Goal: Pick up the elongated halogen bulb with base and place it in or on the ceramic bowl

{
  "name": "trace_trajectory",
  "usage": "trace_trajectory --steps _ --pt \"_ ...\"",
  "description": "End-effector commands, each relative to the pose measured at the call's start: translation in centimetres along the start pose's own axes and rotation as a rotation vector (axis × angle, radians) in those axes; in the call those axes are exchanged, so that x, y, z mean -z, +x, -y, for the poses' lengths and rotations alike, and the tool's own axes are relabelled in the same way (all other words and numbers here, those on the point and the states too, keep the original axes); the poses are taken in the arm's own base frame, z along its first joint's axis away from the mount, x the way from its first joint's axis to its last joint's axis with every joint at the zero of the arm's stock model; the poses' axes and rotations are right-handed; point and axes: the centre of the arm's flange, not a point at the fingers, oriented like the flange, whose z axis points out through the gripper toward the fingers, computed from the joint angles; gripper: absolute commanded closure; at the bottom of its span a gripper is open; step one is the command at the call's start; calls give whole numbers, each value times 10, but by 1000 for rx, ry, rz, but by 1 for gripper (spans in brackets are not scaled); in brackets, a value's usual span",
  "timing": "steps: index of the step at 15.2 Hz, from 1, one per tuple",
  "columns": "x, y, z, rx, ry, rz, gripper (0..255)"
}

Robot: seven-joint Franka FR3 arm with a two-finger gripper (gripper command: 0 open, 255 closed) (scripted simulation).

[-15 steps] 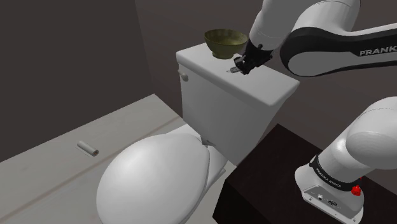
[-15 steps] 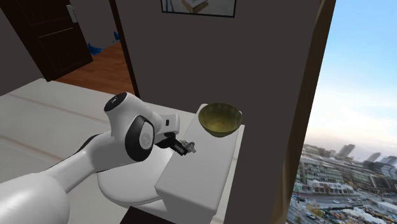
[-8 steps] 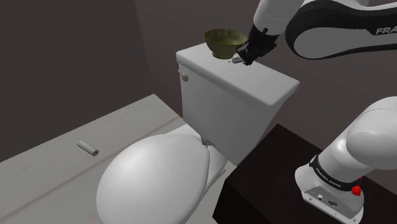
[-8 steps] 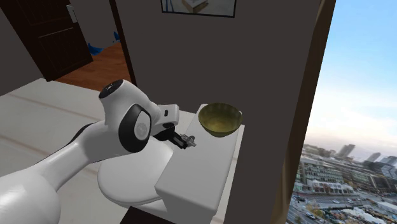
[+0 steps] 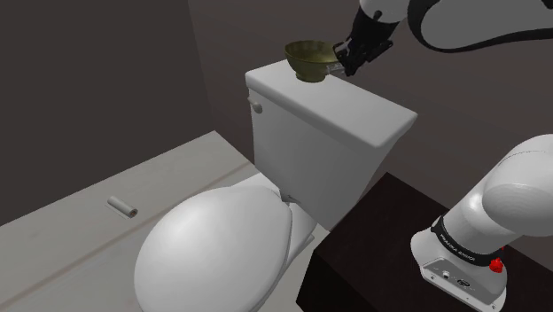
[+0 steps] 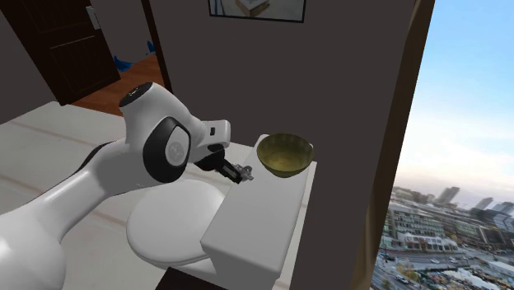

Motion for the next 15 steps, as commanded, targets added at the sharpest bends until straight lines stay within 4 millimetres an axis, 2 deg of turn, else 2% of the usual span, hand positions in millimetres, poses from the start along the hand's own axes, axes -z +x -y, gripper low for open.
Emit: trace_trajectory --steps 1,12,15 --pt "9 6 -2 0 0 0 255" --pt "59 32 -10 0 0 0 255" --pt "37 66 -10 0 0 0 255"
